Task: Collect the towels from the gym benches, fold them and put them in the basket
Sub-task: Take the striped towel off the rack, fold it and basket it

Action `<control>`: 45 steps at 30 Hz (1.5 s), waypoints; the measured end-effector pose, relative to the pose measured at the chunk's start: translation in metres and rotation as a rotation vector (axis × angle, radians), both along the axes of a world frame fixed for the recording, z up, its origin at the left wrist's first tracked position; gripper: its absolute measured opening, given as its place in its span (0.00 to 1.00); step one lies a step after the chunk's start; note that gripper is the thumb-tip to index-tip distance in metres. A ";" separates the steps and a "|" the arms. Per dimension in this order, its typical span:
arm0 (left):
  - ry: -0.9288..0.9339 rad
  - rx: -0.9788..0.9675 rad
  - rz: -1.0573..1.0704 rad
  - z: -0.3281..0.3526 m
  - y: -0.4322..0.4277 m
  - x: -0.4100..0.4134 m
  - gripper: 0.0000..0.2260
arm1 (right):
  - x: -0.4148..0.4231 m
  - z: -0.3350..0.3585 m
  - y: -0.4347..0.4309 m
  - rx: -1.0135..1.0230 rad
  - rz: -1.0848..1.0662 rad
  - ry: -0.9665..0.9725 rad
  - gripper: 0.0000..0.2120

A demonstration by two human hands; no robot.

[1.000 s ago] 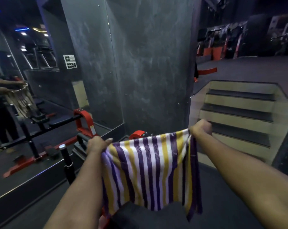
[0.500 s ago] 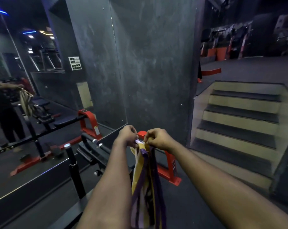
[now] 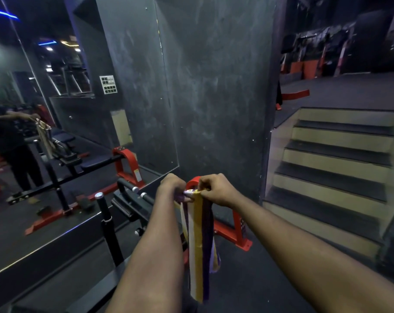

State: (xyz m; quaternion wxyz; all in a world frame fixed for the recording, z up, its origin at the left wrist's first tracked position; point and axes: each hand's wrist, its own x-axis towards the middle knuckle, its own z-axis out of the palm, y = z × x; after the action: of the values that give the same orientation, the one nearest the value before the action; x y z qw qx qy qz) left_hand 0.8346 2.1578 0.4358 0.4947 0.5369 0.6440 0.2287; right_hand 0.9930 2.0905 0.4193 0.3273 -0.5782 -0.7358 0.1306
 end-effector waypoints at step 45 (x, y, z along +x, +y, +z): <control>0.076 0.696 -0.412 0.001 0.002 -0.043 0.17 | 0.002 0.089 0.038 0.124 0.064 0.212 0.05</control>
State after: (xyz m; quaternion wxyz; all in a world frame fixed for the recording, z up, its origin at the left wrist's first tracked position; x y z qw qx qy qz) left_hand 0.7913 2.1593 0.4366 0.2946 0.7983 0.4248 0.3090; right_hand 0.9948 2.1287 0.5083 0.4340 -0.5161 -0.7218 0.1556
